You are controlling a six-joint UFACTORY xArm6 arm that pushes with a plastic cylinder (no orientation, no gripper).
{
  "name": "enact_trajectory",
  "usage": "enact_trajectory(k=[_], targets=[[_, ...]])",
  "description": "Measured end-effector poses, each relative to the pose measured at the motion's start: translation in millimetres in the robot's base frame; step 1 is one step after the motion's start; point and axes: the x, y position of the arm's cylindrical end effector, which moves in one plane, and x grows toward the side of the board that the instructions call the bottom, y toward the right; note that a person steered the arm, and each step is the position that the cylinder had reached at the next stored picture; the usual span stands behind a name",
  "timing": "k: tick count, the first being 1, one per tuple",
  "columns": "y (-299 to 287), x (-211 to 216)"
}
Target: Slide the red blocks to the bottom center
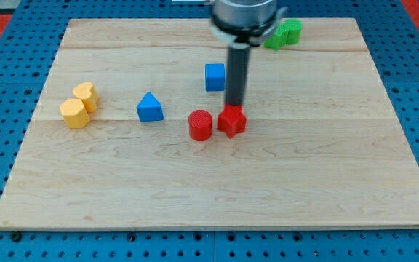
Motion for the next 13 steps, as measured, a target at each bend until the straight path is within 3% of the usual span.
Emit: enact_trajectory(k=[2,3,4,5,6,7,8,9,10,11,12,13], targets=[[-78.9,29.0],[-77.5,62.7],[-80.3,21.5],[-44.9,66.6],[-67.6,98.5],[7.3,96.1],[95.8,56.9],[56.7,-7.7],[1.3,15.2],[-18.3,82.5],[2.2,66.6],[49.1,76.9]])
